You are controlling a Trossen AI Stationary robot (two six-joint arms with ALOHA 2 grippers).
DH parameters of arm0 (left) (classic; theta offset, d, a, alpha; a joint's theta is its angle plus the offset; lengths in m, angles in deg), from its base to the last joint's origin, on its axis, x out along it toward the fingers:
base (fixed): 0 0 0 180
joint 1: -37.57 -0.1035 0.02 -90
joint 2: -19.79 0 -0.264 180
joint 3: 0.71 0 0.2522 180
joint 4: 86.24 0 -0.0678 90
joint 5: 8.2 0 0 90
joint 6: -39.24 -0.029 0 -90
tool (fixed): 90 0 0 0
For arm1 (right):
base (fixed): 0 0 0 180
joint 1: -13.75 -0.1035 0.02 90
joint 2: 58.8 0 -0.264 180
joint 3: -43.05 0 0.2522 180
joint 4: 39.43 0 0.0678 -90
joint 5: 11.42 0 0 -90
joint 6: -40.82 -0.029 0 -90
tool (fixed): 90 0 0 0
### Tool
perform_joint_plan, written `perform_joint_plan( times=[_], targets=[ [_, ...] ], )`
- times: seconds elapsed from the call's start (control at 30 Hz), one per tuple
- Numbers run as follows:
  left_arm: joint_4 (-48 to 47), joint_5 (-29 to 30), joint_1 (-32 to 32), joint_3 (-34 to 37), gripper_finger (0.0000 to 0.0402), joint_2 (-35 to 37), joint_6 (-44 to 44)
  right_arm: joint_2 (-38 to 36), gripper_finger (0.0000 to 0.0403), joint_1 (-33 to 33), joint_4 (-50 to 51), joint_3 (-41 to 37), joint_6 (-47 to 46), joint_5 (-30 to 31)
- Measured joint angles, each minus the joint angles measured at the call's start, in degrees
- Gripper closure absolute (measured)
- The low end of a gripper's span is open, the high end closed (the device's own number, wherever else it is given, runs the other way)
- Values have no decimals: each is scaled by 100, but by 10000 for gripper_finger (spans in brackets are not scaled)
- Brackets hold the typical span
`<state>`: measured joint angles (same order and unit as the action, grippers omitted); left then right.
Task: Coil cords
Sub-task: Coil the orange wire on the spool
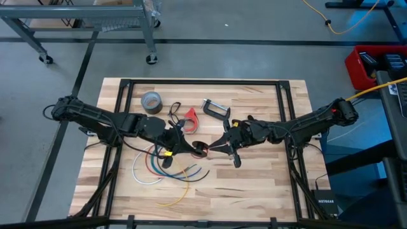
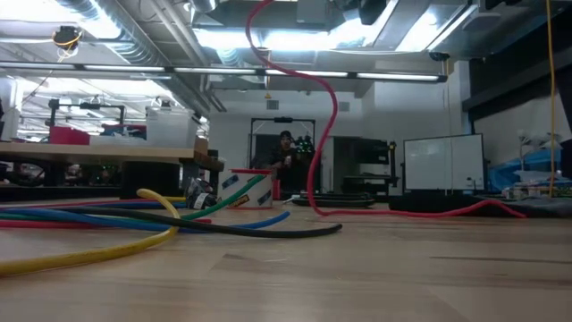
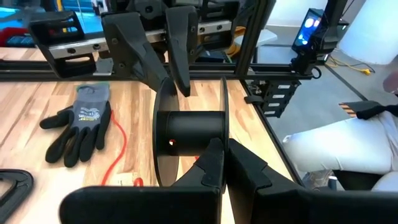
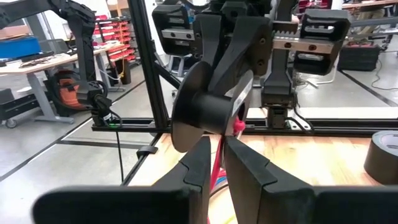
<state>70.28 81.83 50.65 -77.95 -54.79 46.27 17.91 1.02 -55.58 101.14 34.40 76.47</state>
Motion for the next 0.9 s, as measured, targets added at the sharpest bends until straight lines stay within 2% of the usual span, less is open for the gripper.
perform_joint_plan(
  times=[0.3, 0.9],
  targets=[
    [506, 91, 0, 0, 401, -78, -126, 0, 352, 0, -68, -2, 6, 194],
    [635, 69, 92, -1, 401, -455, 181, 0, 352, 0, -310, -7, 68, 297]
  ],
)
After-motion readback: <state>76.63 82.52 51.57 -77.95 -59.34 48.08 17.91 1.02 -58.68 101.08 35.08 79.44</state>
